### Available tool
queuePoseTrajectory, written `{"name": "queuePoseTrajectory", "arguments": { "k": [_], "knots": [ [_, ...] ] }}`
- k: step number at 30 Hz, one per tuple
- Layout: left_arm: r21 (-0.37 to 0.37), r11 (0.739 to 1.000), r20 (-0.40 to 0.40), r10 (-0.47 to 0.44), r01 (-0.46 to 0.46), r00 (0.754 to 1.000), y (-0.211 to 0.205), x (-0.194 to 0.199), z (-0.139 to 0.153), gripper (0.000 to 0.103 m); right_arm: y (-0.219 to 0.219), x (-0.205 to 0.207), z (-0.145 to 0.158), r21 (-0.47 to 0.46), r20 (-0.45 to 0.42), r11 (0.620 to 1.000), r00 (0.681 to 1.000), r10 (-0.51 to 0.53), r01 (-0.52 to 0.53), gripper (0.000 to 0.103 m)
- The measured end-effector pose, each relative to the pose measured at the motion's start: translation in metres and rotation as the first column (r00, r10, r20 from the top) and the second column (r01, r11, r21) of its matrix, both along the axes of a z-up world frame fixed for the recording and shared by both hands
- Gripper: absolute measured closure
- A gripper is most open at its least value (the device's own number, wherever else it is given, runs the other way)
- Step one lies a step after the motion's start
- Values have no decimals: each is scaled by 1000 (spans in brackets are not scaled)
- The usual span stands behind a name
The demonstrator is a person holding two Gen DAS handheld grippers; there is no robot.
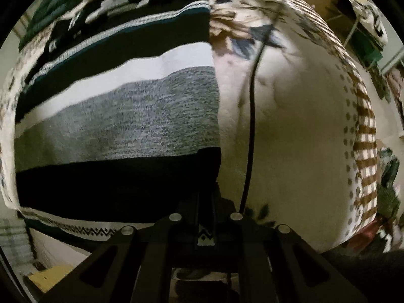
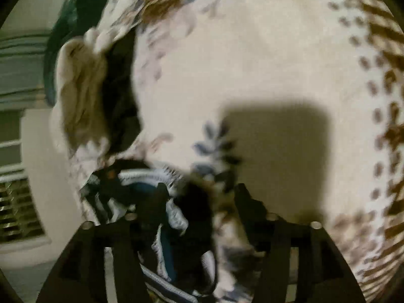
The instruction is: Fold small clothes
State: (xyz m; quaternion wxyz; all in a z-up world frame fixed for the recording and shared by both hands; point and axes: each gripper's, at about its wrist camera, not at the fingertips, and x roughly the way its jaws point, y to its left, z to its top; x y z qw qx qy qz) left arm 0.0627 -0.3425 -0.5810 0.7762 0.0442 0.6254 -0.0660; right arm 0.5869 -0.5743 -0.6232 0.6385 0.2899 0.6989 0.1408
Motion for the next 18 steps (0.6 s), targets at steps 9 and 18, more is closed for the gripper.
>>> {"name": "queuePoseTrajectory", "arguments": {
  "k": [9, 18],
  "knots": [
    [6, 993, -86, 114, -114, 990, 15, 23, -25, 81, 46, -7, -37, -17, -83, 998, 995, 63, -65, 36],
    [101, 994, -55, 47, -42, 997, -1, 28, -31, 87, 68, -8, -37, -44, -74, 992, 991, 114, -118, 89]
  ]
}}
